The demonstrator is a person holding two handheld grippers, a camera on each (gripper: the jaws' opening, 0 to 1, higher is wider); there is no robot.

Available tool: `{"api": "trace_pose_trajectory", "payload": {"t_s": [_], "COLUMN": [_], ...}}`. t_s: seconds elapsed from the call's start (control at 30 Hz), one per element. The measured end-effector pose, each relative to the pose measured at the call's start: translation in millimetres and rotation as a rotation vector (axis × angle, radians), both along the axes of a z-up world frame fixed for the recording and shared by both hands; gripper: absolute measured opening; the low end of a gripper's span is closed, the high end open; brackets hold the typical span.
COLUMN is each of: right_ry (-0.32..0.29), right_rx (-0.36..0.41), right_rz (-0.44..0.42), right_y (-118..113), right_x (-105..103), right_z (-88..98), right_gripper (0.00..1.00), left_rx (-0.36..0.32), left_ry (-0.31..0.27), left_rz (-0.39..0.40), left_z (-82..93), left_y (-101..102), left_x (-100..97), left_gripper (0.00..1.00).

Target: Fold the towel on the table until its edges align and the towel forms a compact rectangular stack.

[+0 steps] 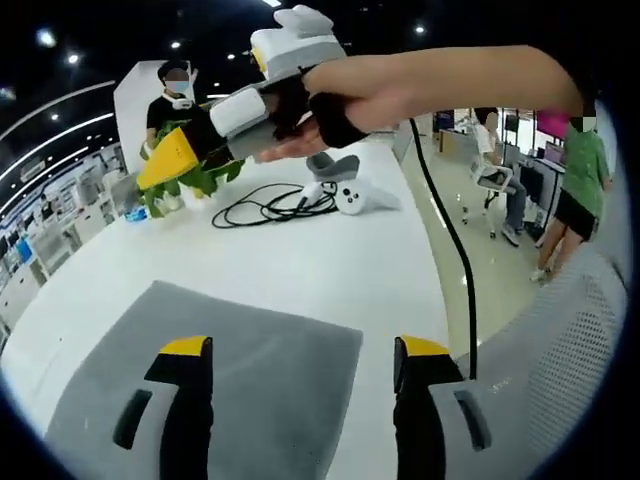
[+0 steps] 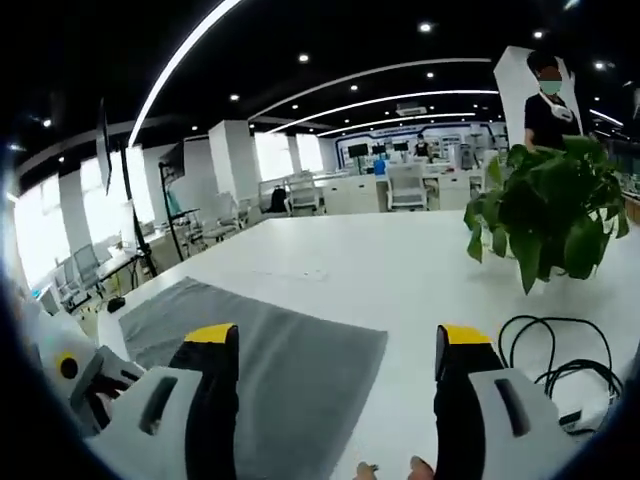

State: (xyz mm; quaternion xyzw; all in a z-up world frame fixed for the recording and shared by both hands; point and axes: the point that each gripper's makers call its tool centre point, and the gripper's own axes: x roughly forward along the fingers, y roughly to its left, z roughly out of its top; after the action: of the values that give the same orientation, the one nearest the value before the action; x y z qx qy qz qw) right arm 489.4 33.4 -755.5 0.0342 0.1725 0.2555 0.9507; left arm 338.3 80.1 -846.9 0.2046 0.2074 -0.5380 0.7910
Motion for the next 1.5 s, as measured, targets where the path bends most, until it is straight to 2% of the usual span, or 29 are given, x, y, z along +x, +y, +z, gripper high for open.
{"api": "trace_pose_trajectory", "payload": {"t_s": [0.03, 0.3, 0.37, 0.5, 0.6, 0.73, 0.87, 1.03, 1.13, 1.5], "right_ry": [0.007, 0.025, 0.026, 0.03, 0.031, 0.031, 0.041, 0.058, 0.061, 0.064], "right_rx": [-0.001, -0.01, -0.055, -0.076, -0.071, -0.065, -0.061, -0.06, -0.061, -0.063], "right_rz": [0.005, 0.016, 0.031, 0.049, 0.051, 0.049, 0.044, 0.046, 0.048, 0.058], "right_y": [0.5, 3.4, 3.4, 7.0, 7.8, 9.0, 9.5, 12.9, 14.9, 26.4], "right_x": [3.5, 18.9, 20.6, 25.4, 32.3, 37.9, 41.3, 46.2, 49.4, 63.3], "right_z": [-4.0, -22.9, -29.0, -37.2, -42.5, -47.6, -55.9, -67.6, -71.9, -84.0], "right_gripper": [0.79, 0.76, 0.75, 0.73, 0.71, 0.7, 0.68, 0.66, 0.65, 0.61], "left_rx": [-0.002, -0.008, -0.006, -0.003, 0.001, 0.013, 0.013, 0.0, -0.015, -0.003], "left_ry": [0.001, 0.048, 0.048, 0.048, 0.057, 0.063, 0.081, 0.12, 0.11, 0.132], "left_rz": [-0.005, -0.042, -0.07, -0.081, -0.099, -0.11, -0.122, -0.105, -0.131, -0.103], "left_z": [-1.2, -20.8, -20.2, -25.8, -31.5, -39.2, -44.8, -51.5, -50.8, -61.1], "left_y": [-2.4, -22.6, -28.3, -34.7, -38.7, -42.4, -47.1, -50.7, -56.4, -54.2], "left_x": [-0.2, -8.6, -16.3, -19.6, -22.7, -26.0, -30.9, -31.2, -35.4, -28.3], "left_gripper": [0.61, 0.62, 0.61, 0.54, 0.42, 0.4, 0.3, 0.28, 0.23, 0.23]}}
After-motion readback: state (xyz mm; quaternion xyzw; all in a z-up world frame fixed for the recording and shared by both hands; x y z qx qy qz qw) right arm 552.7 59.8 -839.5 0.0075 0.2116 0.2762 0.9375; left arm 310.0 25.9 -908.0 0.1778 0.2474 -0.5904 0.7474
